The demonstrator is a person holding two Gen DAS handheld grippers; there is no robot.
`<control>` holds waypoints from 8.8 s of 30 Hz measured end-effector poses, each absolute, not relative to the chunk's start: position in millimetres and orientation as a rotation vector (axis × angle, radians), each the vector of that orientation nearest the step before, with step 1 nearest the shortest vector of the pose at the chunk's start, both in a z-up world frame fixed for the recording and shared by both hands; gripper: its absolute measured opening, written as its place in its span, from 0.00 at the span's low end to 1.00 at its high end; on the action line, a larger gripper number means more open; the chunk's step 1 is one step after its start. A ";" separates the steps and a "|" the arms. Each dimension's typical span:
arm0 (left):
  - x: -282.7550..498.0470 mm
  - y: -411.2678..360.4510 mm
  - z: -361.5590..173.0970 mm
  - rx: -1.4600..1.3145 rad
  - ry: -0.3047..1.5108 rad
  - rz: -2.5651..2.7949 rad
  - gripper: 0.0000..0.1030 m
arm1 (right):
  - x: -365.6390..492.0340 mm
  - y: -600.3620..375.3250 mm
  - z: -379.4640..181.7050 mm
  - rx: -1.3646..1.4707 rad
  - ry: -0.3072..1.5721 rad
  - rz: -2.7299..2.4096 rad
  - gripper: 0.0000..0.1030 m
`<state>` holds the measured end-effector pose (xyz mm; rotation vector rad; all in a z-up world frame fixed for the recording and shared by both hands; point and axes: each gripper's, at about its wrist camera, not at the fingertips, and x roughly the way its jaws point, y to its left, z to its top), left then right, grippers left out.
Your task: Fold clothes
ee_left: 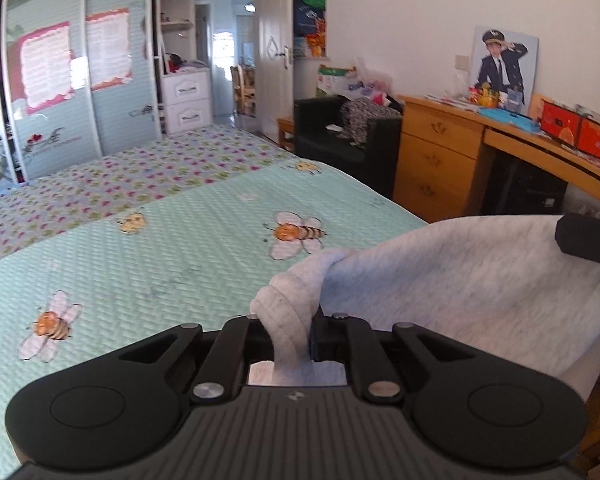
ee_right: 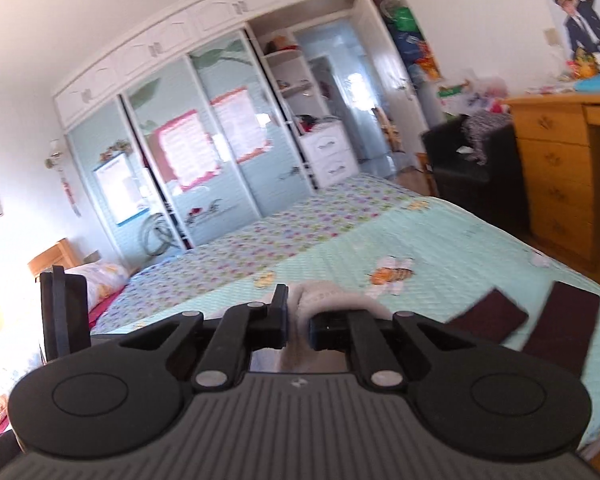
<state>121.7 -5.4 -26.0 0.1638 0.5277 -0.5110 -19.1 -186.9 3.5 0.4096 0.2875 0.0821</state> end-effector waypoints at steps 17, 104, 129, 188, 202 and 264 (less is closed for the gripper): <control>114.2 114.3 -81.7 0.290 0.642 -0.263 0.10 | -38.9 -136.8 -69.7 0.462 0.599 0.327 0.75; -32.4 546.4 -76.5 -0.163 0.668 0.513 0.45 | 150.8 300.8 -195.8 0.532 1.015 0.818 0.43; -18.6 430.4 -150.0 -0.036 0.756 0.110 0.48 | 176.3 294.7 -206.1 0.505 1.052 0.804 0.54; 11.9 362.6 -133.4 0.186 0.586 -0.240 0.53 | 86.6 177.2 -107.0 0.669 0.602 0.824 0.06; -8.1 347.5 -138.3 0.280 0.536 -0.267 0.40 | 38.0 200.3 -94.1 0.586 0.631 1.021 0.07; 9.4 312.8 -21.8 0.027 0.280 -0.190 0.09 | 87.8 42.0 -35.4 0.447 0.263 0.405 0.16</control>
